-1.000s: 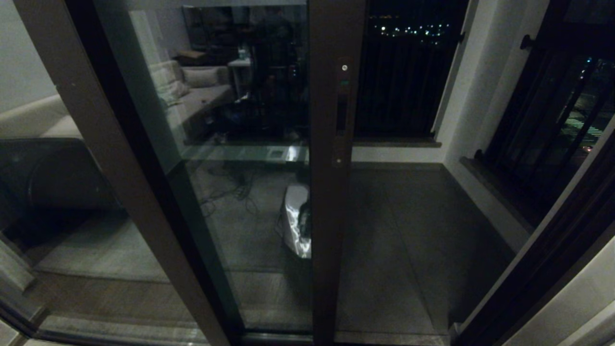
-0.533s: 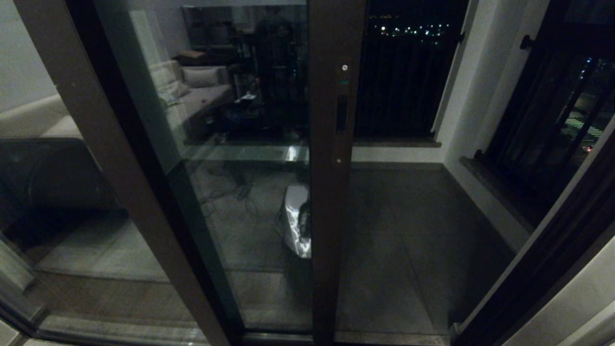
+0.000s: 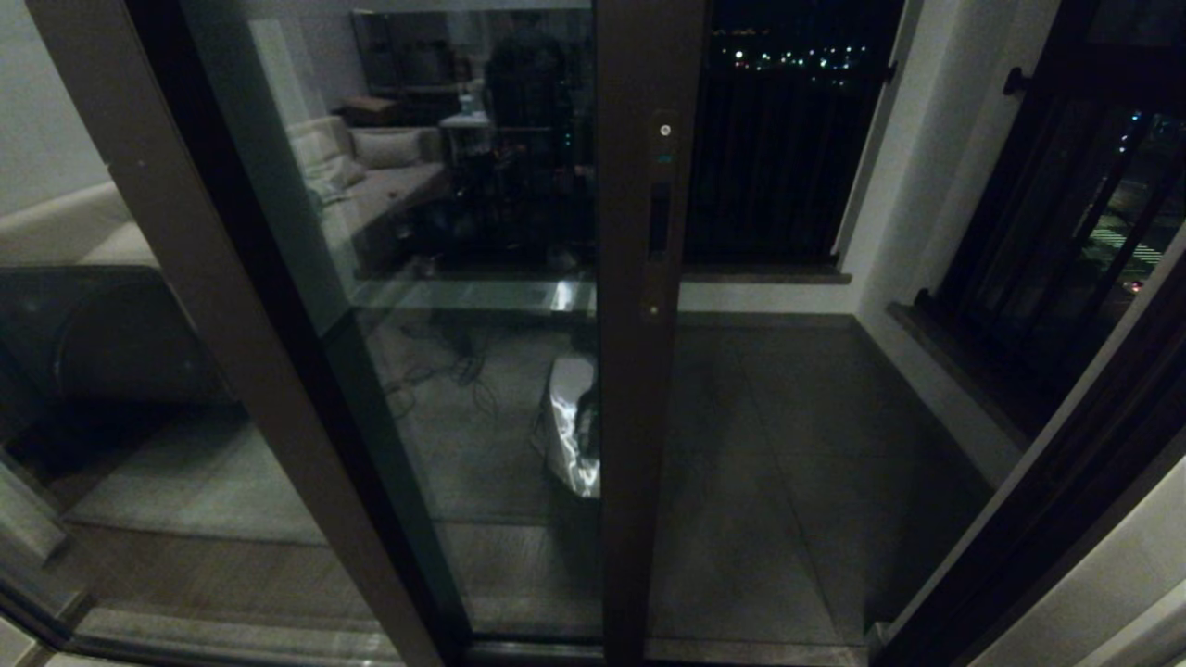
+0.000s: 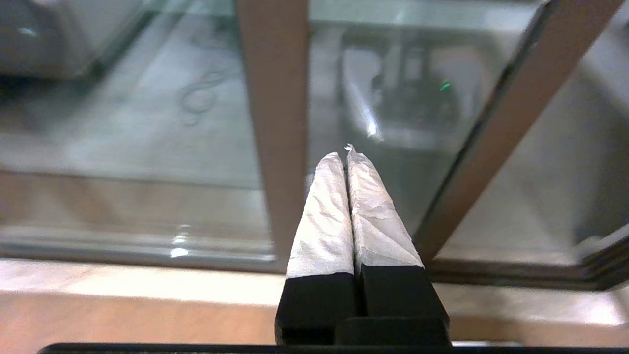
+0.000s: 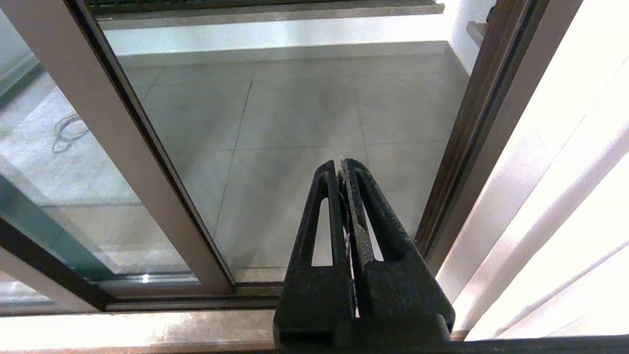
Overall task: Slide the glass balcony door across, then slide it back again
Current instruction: Close the slid door
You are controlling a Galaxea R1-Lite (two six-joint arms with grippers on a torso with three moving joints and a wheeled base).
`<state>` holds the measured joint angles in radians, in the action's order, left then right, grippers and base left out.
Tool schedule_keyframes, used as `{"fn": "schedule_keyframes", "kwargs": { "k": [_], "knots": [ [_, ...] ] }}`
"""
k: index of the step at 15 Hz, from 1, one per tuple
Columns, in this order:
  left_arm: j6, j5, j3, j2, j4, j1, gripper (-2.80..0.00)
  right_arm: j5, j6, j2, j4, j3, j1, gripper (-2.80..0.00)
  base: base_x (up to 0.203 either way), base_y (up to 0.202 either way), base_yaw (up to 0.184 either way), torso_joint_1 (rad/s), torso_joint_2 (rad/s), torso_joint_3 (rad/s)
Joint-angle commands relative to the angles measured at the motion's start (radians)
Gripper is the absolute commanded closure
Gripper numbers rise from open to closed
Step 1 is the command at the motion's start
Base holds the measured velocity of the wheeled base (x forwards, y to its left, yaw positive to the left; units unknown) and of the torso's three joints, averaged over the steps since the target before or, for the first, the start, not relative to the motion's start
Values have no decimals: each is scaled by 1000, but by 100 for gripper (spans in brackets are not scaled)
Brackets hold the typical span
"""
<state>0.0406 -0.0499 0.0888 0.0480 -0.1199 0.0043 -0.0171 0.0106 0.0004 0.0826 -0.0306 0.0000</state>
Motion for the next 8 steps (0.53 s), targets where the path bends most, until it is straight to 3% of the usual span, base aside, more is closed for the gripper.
{"fn": "schedule_keyframes", "kwargs": {
  "k": [1,2,5,6,8],
  "knots": [
    [96,-7,-46,-48,48,-2,0,0,0,0,0,0,0,0,0,0,0,0,0,0],
    [114,1,-44,-50,48,-3,0,0,0,0,0,0,0,0,0,0,0,0,0,0],
    [26,-10,-40,-48,43,-3,0,0,0,0,0,0,0,0,0,0,0,0,0,0],
    [25,-20,-38,-48,39,-3,0,0,0,0,0,0,0,0,0,0,0,0,0,0],
    [91,-6,-33,-48,10,-3,0,0,0,0,0,0,0,0,0,0,0,0,0,0]
  ]
}}
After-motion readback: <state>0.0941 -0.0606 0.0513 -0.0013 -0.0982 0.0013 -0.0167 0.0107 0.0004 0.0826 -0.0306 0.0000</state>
